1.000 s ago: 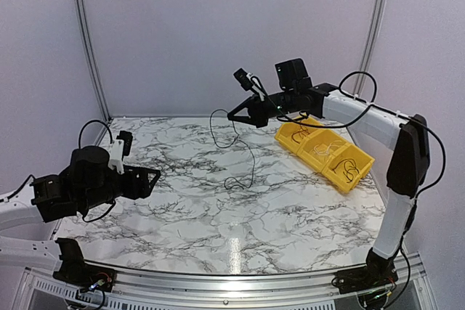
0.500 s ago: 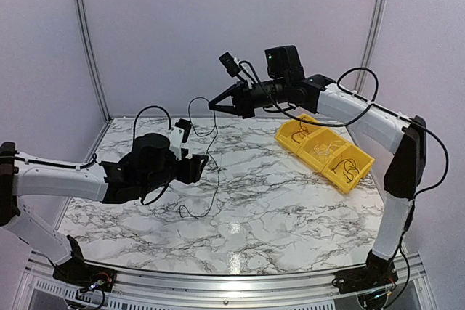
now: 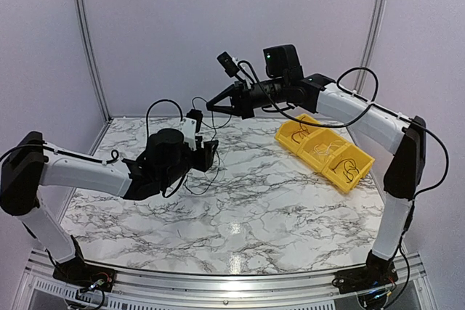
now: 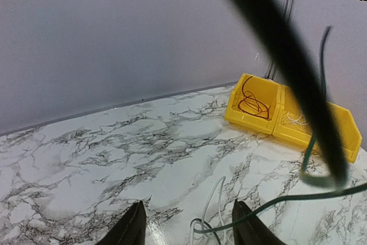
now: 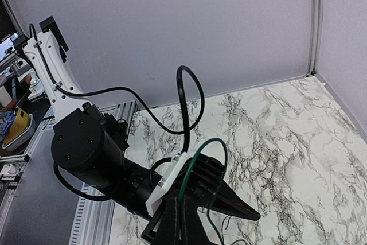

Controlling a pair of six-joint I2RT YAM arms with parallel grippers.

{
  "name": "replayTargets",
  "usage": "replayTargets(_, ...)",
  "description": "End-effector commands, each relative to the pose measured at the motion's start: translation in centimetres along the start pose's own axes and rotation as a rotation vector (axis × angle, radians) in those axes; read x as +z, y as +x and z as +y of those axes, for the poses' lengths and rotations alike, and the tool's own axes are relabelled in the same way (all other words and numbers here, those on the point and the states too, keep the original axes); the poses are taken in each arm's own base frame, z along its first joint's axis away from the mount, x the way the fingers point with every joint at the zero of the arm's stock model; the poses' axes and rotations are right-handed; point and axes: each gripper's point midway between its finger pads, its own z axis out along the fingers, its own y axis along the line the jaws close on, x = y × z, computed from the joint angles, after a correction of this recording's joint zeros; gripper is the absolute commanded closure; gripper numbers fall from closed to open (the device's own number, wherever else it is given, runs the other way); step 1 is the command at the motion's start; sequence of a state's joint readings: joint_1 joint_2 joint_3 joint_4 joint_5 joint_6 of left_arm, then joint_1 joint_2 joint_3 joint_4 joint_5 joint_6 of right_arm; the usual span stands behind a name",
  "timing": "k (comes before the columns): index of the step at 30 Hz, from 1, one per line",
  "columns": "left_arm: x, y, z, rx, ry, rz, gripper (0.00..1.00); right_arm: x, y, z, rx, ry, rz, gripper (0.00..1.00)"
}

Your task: Untangle the cables

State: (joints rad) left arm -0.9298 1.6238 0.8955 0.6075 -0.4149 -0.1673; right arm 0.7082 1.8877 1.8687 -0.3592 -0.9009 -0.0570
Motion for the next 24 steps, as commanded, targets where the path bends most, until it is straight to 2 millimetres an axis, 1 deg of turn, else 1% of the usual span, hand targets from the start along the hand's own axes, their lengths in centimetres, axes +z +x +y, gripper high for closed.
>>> replayTargets(1, 1.5, -1.3, 0.0, -0.006, -0.008, -0.063, 0.52, -0.2, -2.5, 1.5, -0.063, -0.036, -0.038, 1.0)
replayTargets(4, 2.6, -0.7, -0.3, -0.038, 0.016, -0.076, 0.63, -1.1, -4.9, 2.5, -0.09, -0.046, -0.076, 1.0)
replayTargets(6, 3.5, 0.0, -0.5, -0.052, 0.018, -0.072, 0.65, -1.7, -6.8, 3.3, -0.112, -0.046, -0.104, 1.0)
replayTargets(7, 3.9, 0.5, -0.7, -0.056, 0.021, -0.067, 0.66, -2.2, -8.2, 3.9, -0.135, -0.048, -0.125, 1.0)
replayTargets(10, 5.0, 1.7, -1.3, -0.061, 0.045, -0.049, 0.71, -3.2, -10.8, 5.0, -0.175, -0.05, -0.169, 1.0)
replayTargets(13, 5.9, 3.3, -2.0, -0.067, 0.076, -0.014, 0.77, -4.5, -13.3, 6.5, -0.2, -0.055, -0.22, 1.0)
replayTargets(15, 6.2, 4.6, -2.1, -0.073, 0.089, 0.013, 0.79, -5.5, -15.1, 7.5, -0.231, -0.052, -0.259, 1.0)
replayTargets(19, 5.9, 7.6, -1.8, -0.098, 0.094, 0.079, 0.83, -7.9, -19.0, 9.3, -0.268, -0.039, -0.365, 1.0)
replayTargets(21, 5.3, 9.2, -1.5, -0.111, 0.091, 0.115, 0.84, -9.5, -20.9, 9.8, -0.284, -0.019, -0.426, 1.0)
replayTargets(24, 4.2, 11.7, -0.8, -0.124, 0.083, 0.171, 0.84, -11.7, -23.2, 10.1, -0.332, 0.031, -0.499, 1.0)
